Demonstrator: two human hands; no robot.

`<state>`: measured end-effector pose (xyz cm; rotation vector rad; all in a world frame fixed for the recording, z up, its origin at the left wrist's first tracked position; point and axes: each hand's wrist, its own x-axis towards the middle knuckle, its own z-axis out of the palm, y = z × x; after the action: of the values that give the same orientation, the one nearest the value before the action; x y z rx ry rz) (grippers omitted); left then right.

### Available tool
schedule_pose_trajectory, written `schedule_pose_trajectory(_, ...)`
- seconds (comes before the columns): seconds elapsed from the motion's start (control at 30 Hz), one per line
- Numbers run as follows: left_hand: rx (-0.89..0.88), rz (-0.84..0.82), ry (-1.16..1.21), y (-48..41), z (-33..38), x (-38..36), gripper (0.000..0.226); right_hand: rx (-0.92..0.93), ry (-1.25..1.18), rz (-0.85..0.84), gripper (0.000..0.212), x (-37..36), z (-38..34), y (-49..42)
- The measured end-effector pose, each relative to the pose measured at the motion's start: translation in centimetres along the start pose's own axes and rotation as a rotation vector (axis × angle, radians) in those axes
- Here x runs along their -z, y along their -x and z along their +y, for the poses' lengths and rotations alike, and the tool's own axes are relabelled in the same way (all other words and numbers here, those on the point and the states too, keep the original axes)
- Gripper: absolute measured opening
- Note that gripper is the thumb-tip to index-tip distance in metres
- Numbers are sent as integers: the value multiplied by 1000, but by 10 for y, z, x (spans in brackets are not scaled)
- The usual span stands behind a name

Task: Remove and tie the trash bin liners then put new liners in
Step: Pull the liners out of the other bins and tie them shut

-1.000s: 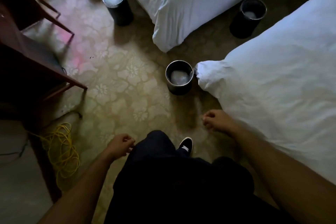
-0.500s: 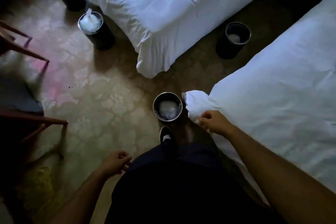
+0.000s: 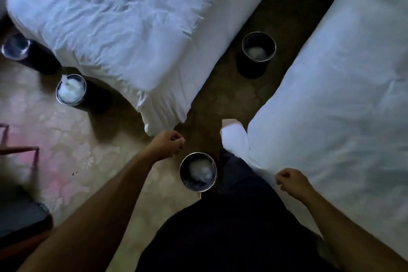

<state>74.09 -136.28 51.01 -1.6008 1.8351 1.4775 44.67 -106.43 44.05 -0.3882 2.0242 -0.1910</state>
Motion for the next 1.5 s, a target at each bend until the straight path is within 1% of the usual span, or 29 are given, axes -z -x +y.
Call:
schedule_pose_trajectory(0.17, 73, 32, -91, -59, 65, 38, 15, 34, -55, -50, 14, 46, -80, -68)
schedule_pose_trajectory(0.3, 135, 41, -141, -89, 98, 75, 14, 147, -64, -89, 14, 93, -162, -113)
schedule_pose_trajectory(0.43, 156, 56, -142, -112, 120, 100, 16, 301, -154, -92, 8, 144, -250, -141)
schedule_pose_trajectory(0.57, 203, 48, -138, -138, 131, 116, 18, 412, -184, -90, 10, 190, -326, -157)
schedule_pose_trajectory(0.67, 234, 30, -117, -161, 142, 127, 18, 450, -165, -77, 8, 220, -370, -174)
schedule_pose_trajectory(0.77, 255, -3, -118, -191, 160, 140, 16, 436, -161, -58, 7, 251, -400, -195)
schedule_pose_trajectory(0.9, 236, -62, -145, -253, 200, 163, 15, 345, -133, -31, 8, 291, -417, -232)
schedule_pose_trajectory(1.03, 187, -111, -155, -320, 267, 180, 16, 172, -133, 22, 9, 328, -405, -257)
schedule_pose_trajectory(1.13, 68, -177, -206, -372, 341, 188, 16, 40, -103, 68, 12, 358, -385, -268)
schedule_pose_trajectory(1.27, -114, -230, -244, -433, 447, 197, 15, -130, -198, 162, 11, 407, -358, -287)
schedule_pose_trajectory(1.37, -206, -213, -240, -471, 517, 202, 13, -159, -206, 203, 11, 452, -355, -312)
schedule_pose_trajectory(1.43, -236, -190, -253, -491, 553, 201, 12, -132, -171, 182, 12, 480, -364, -334)
schedule_pose_trajectory(1.5, -222, -156, -259, -512, 579, 198, 12, -84, -86, 142, 13, 508, -378, -364)
